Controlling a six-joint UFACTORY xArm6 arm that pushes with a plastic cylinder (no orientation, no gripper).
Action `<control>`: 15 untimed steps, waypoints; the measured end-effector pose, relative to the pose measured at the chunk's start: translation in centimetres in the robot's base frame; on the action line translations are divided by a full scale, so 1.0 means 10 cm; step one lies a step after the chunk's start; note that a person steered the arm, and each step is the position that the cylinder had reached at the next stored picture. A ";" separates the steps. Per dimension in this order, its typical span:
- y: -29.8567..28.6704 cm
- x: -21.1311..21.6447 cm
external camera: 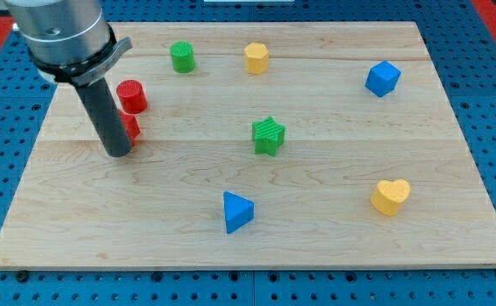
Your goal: Slide the blue triangle towards the center left
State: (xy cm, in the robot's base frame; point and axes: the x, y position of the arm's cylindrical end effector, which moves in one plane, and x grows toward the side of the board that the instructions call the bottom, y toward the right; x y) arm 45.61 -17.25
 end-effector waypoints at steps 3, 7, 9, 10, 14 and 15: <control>0.06 -0.17; 1.96 1.27; 1.34 1.03; 1.56 0.93; 0.80 0.35; 0.62 0.39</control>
State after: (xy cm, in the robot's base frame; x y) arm 49.48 -11.03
